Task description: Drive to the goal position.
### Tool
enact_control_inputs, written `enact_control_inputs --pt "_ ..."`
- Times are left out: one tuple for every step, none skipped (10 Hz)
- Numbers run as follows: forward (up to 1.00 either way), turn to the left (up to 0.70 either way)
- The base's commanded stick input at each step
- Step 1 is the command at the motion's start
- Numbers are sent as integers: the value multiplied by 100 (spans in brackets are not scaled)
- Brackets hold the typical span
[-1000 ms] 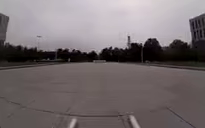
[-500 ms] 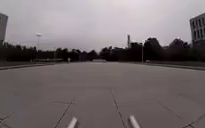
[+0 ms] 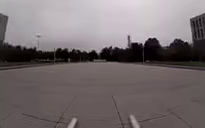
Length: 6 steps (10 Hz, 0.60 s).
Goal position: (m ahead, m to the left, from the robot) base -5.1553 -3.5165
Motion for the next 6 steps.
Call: enact_control_inputs --pt "100 0" --pt "100 0" --pt "100 0" --pt "100 0" --pt "100 0" --pt "100 0"
